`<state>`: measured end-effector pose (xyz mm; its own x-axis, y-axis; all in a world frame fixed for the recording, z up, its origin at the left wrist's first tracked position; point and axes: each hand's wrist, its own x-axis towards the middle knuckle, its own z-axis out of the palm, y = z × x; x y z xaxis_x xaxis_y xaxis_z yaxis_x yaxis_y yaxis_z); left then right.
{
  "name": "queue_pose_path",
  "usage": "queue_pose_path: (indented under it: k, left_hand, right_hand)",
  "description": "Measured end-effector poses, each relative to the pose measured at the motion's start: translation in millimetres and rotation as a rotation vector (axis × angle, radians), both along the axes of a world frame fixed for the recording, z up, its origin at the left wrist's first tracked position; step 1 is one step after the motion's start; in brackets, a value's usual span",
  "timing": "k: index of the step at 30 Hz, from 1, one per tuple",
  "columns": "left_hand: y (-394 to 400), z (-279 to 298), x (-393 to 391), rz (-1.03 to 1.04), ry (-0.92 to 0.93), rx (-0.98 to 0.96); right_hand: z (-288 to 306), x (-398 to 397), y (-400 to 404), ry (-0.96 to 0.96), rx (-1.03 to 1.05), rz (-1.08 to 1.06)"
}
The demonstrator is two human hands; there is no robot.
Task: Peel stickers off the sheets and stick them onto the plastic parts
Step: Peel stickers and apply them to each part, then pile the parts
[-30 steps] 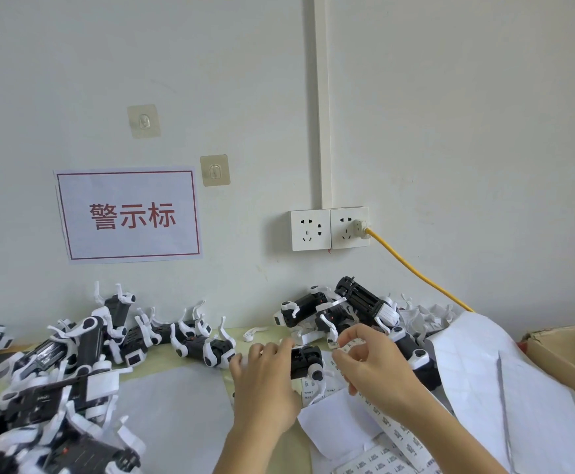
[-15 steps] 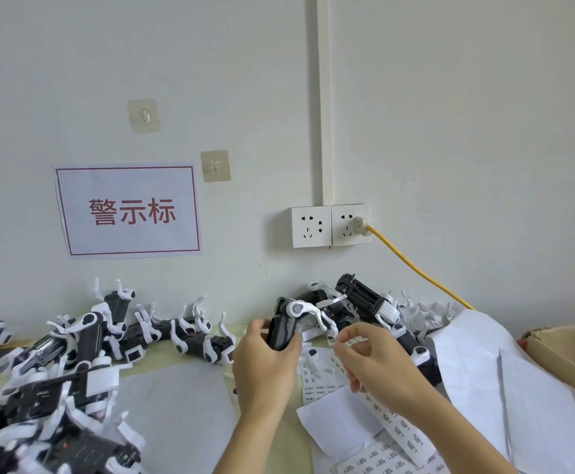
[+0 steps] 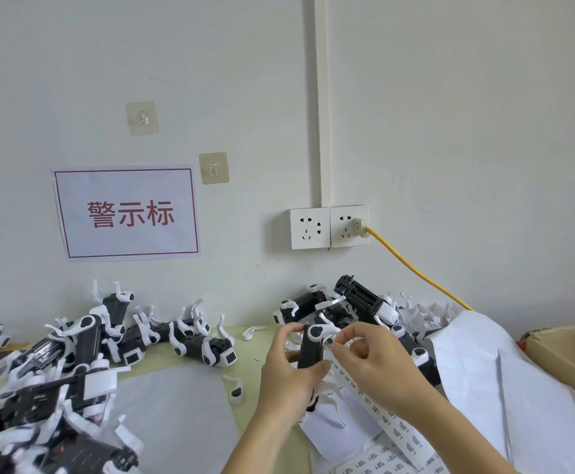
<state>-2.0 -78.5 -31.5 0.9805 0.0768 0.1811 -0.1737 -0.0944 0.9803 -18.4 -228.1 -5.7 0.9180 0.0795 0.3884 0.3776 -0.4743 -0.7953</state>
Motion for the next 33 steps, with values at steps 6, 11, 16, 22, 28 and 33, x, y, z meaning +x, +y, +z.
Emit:
queue_pose_path:
  k: [6, 11, 16, 22, 28, 33]
  left_hand:
    - [-2, -4, 3, 0.002, -0.048, 0.051]
    - [-4, -8, 4, -0.019, -0.076, 0.05]
    - [-7, -9, 4, -0.03, -0.14, 0.058]
    - [-11, -11, 5, -0.025, -0.197, 0.089]
    - [-11, -11, 4, -0.033, -0.193, 0.112]
    - [-12, -12, 4, -0.034, -0.193, 0.117]
  right_hand:
    - [-5, 4, -1, 0.018, -0.158, -0.039]
    - [-5, 4, 2, 0.02, -0.271, -0.093]
    - [-3, 1, 5, -0.044, -0.371, -0.144]
    - [-2, -1, 4, -0.08, -0.358, -0.193]
    - [-1, -1, 4, -0.101, -0.331, -0.241]
    - [1, -2, 3, -0.109, -0.326, -0.262]
